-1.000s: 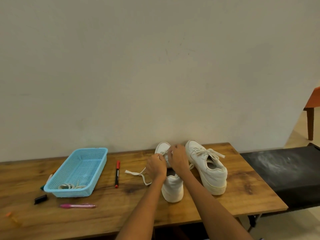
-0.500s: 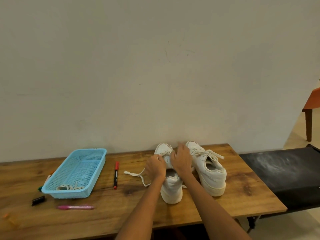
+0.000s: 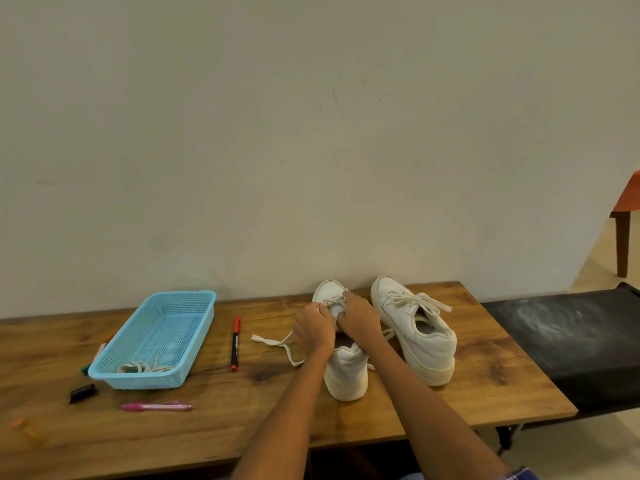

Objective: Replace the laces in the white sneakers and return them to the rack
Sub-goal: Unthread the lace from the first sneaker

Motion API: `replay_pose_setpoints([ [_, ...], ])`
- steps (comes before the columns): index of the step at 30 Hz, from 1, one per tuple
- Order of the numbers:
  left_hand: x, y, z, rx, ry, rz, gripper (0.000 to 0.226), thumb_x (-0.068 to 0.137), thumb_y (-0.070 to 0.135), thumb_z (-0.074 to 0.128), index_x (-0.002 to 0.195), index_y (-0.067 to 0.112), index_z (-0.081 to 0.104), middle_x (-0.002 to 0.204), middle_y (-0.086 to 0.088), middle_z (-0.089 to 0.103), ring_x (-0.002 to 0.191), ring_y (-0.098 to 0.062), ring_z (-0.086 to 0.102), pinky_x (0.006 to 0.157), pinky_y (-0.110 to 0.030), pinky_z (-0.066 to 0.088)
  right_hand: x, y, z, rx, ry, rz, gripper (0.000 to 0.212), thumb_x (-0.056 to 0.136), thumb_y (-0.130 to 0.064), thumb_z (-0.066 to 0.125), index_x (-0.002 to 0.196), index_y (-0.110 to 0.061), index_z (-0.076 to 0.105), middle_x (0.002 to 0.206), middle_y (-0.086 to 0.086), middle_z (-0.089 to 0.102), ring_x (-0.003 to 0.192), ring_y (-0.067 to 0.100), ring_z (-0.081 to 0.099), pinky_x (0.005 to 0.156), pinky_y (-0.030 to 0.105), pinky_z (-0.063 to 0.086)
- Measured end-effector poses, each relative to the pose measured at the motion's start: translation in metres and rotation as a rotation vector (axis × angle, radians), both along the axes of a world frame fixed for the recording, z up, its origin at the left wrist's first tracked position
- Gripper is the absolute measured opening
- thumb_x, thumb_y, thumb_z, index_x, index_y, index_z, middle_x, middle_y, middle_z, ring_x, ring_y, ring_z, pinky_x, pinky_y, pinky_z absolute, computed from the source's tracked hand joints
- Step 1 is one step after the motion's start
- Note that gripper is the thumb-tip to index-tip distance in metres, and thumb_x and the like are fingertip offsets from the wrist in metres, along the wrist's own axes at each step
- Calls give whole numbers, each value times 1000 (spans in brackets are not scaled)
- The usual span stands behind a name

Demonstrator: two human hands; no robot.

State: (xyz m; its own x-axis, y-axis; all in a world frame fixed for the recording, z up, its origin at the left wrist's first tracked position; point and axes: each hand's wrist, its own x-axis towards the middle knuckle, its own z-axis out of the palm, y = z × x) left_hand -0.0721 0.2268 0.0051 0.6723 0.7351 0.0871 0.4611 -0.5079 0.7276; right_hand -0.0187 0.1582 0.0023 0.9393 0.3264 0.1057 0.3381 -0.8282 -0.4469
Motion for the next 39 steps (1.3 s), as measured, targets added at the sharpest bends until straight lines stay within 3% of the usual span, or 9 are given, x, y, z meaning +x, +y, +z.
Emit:
replay_pose_setpoints([
  [3,0,0,0,-2,-6,4,32,96,23,41,86,9,68,92,-10,67,80,-22,56,60,-29,34,-2,-1,1,14,76,-131,27,89,-21,47,108,-5,60,92,5,62,79,19,55,68,28,44],
  [5,-1,0,0,2,-6,3,32,96,23,40,86,9,67,91,-10,67,79,-22,56,60,-29,34,-3,-3,0,51,122,-220,28,88,-25,47,102,-5,62,88,4,61,75,19,53,65,27,40],
  [12,0,0,-3,1,-15,17,32,97,23,40,86,11,68,90,-8,68,76,-19,55,58,-28,35,1,1,-2,17,34,10,44,91,-25,50,130,-8,41,128,13,48,117,29,48,91,34,42],
  [17,5,4,1,-124,26,36,27,94,22,43,107,10,63,107,-8,65,97,-25,60,71,-31,43,0,-6,-4,91,-96,-72,20,93,-23,46,99,-6,56,99,8,60,83,17,51,69,25,39],
  [20,16,10,15,-223,103,31,34,88,24,55,118,9,52,117,-9,60,106,-28,58,77,-33,44,-3,-6,-3,83,-114,-91,17,96,-22,41,85,-12,49,87,4,52,76,14,45,66,25,33],
  [23,31,9,27,28,189,-79,37,87,24,61,121,13,52,122,-8,56,112,-26,54,83,-32,47,-2,-6,-4,86,-121,-108,20,99,-25,36,84,-15,46,85,1,48,75,13,45,65,24,33],
  [26,39,7,16,296,169,-282,19,92,22,54,109,16,61,115,-3,62,108,-22,57,83,-30,47,1,-8,-7,104,-119,-114,23,101,-26,35,89,-15,50,86,1,51,76,12,46,66,22,33],
  [32,36,10,0,313,60,-237,12,91,26,56,85,18,64,93,-1,68,86,-18,62,65,-27,42,5,-7,-11,126,-128,-129,30,99,-27,37,95,-7,59,96,8,63,77,13,46,67,24,33],
  [39,41,0,-5,376,69,-177,22,98,21,40,96,12,60,98,-4,66,88,-21,63,62,-28,38,4,-8,-14,165,-135,-151,32,98,-29,39,92,-7,61,94,8,64,75,13,48,65,25,35],
])
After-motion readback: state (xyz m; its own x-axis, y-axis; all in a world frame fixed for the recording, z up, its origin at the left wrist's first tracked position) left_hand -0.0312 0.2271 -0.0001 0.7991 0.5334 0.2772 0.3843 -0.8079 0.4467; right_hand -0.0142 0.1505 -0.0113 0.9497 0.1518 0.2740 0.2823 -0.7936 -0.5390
